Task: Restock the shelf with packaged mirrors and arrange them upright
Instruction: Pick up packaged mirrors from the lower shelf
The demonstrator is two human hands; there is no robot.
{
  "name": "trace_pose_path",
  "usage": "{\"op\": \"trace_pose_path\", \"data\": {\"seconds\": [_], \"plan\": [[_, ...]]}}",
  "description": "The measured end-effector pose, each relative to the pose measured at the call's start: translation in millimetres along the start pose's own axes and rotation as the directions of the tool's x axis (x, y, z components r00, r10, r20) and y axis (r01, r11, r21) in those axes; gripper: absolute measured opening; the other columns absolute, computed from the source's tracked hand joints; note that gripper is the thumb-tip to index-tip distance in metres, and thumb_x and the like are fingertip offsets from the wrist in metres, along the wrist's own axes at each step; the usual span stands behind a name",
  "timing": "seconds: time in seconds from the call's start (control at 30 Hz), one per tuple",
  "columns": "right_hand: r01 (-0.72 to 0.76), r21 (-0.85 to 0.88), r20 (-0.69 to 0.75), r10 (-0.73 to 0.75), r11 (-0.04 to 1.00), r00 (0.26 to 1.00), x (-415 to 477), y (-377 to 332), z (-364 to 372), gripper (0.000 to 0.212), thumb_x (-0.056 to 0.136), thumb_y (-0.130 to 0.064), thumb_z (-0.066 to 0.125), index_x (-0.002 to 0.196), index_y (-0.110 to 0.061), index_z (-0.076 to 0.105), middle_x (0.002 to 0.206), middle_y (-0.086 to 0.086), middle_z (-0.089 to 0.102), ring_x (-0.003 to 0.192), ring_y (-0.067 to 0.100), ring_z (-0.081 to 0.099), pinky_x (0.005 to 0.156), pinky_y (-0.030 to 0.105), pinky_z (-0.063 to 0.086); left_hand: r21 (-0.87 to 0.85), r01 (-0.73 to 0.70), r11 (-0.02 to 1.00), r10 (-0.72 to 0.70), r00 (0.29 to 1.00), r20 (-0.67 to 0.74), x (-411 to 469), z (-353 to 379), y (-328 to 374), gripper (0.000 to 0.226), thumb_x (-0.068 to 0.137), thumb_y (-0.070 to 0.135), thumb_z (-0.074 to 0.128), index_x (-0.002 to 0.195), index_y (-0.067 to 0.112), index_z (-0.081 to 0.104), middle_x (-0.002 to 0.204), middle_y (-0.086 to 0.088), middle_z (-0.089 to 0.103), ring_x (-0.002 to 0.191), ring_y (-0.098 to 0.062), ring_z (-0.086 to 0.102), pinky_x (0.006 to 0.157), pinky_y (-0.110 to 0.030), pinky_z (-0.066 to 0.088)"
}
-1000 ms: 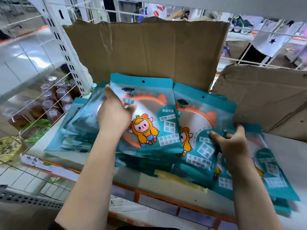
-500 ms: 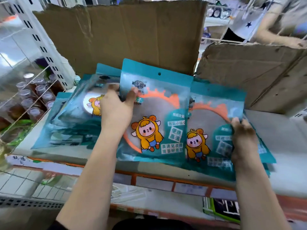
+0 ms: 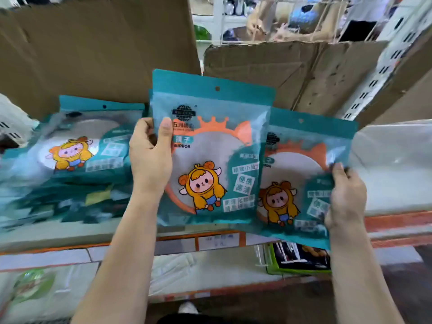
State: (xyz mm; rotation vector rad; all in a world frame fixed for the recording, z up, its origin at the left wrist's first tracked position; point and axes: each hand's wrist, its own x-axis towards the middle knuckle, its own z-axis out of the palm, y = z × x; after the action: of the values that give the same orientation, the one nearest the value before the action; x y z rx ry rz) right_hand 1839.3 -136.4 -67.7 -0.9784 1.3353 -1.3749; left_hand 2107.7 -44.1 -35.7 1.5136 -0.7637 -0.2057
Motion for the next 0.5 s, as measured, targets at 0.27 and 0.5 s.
{"op": "trace_pose_path", "data": {"seconds": [0.27,0.5], "plan": [[0.032,0.050,-0.127,-0.025,0.998,0.992,26,-4,-104,0.024,0.099,-0.020,0.045,0.075,-0.019,0.052,0.068,-0.002,0.054,0.053,0.011,0.055,0.053,0.027,0.045,-0.212,0.126,0.969,-0.087,0.979,0.185,-50,86,22,0.006,0.093,0.034,0.056,0.092,0.029,0.059,0.100,-0.001,0.068,0.095,-0.017,0.066,0.089,-0.039,0.053],[0.050,0.125,-0.262,-0.016,0.991,0.965,71,-10,-248,0.025,0.098,-0.018,0.048,0.073,-0.021,0.054,0.057,-0.011,0.058,0.055,0.010,0.055,0.055,0.025,0.045,-0.376,0.335,0.864,-0.223,0.924,0.311,-142,191,53,0.020,0.096,0.019,0.052,0.077,0.018,0.057,0.063,0.014,0.068,0.058,0.000,0.062,0.055,-0.017,0.051]]}}
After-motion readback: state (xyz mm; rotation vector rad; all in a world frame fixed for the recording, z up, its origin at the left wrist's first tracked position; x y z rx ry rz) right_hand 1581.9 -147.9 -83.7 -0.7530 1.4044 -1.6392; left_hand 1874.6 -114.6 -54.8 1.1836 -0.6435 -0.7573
